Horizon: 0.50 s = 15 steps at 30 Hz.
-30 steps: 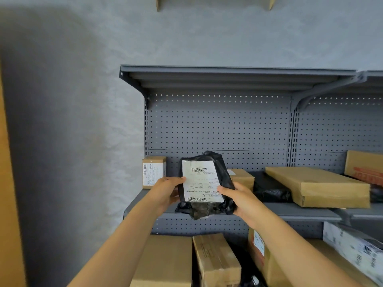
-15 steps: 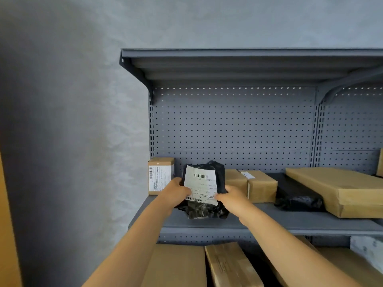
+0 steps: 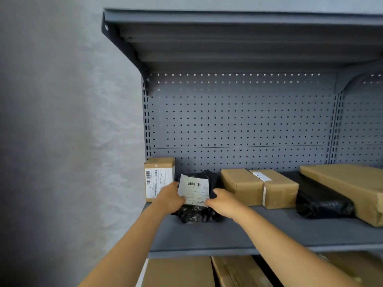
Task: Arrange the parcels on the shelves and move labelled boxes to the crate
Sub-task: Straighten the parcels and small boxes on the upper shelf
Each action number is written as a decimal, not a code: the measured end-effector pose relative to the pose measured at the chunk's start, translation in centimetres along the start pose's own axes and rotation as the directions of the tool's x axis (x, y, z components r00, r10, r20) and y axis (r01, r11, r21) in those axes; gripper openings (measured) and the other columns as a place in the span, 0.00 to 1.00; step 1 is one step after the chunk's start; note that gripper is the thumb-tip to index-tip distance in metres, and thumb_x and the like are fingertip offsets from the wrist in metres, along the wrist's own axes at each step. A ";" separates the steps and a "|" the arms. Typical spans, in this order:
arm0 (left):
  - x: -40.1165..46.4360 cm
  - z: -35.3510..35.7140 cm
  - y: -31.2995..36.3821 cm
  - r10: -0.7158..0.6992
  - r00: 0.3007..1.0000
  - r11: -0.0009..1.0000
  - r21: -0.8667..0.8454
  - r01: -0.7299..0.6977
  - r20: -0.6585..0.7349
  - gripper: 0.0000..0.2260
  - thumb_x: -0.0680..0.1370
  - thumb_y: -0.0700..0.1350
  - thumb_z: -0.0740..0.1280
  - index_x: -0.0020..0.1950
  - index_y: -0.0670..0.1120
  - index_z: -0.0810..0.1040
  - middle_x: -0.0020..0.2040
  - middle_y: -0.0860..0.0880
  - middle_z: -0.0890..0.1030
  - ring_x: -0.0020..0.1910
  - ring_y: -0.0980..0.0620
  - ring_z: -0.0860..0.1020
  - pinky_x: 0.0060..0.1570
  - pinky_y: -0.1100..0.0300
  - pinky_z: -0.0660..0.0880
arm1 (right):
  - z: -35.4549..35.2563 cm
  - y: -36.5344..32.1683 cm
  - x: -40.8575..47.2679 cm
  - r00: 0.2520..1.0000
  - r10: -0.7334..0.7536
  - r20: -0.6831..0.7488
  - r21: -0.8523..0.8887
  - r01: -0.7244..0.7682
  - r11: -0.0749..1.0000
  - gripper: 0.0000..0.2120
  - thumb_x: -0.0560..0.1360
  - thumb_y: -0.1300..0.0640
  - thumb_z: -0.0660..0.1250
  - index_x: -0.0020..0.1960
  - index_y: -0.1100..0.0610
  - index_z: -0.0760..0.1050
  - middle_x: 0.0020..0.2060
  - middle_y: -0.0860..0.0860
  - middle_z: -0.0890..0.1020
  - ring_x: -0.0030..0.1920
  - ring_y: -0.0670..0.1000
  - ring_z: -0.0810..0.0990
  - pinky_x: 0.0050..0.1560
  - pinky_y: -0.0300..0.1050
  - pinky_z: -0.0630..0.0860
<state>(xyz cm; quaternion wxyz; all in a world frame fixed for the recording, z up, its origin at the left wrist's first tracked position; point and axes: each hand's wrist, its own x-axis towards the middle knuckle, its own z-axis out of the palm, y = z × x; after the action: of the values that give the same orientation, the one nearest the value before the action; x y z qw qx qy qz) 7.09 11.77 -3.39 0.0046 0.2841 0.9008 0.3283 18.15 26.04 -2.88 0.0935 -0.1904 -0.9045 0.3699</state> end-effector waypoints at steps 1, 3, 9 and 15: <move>0.1 0.1 0.0 0.006 1.000 0.999 0.041 -0.005 -0.015 0.19 0.78 0.41 0.67 0.68 0.41 0.72 0.63 0.42 0.79 0.60 0.44 0.77 0.54 0.56 0.76 | 0.0 0.1 0.2 1.000 -0.002 0.011 -0.029 0.002 1.000 0.13 0.78 0.55 0.64 0.61 0.57 0.73 0.45 0.47 0.78 0.37 0.44 0.73 0.31 0.36 0.66; 0.2 0.0 0.4 0.005 0.999 0.993 0.117 0.001 -0.054 0.20 0.76 0.41 0.70 0.66 0.41 0.72 0.61 0.42 0.79 0.58 0.43 0.78 0.52 0.54 0.77 | -0.1 0.3 0.5 1.000 0.002 0.023 -0.067 0.000 0.998 0.08 0.79 0.54 0.64 0.57 0.55 0.74 0.40 0.45 0.75 0.35 0.42 0.71 0.30 0.35 0.64; 0.1 -0.8 3.8 0.147 0.971 0.915 0.399 -0.060 -0.191 0.22 0.77 0.49 0.68 0.69 0.44 0.70 0.63 0.44 0.76 0.61 0.43 0.75 0.55 0.51 0.76 | -1.6 0.7 0.7 0.984 -0.092 -0.151 -0.104 0.077 0.992 0.15 0.78 0.53 0.65 0.50 0.67 0.77 0.50 0.60 0.83 0.48 0.57 0.82 0.40 0.46 0.72; 1.5 1.8 8.2 0.201 0.975 0.975 0.118 -0.190 -0.091 0.15 0.78 0.49 0.66 0.56 0.38 0.78 0.54 0.41 0.80 0.54 0.42 0.78 0.53 0.51 0.77 | -6.2 3.1 0.3 0.925 -0.183 -0.333 -0.228 0.109 0.968 0.10 0.76 0.56 0.64 0.47 0.63 0.79 0.45 0.56 0.83 0.51 0.58 0.81 0.48 0.48 0.76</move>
<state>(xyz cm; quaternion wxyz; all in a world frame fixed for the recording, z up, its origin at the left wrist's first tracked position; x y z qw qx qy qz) 10.34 18.76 0.37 -0.0894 0.3540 0.8840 0.2921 20.62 32.13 -0.67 0.2609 -0.1939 -0.9182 0.2266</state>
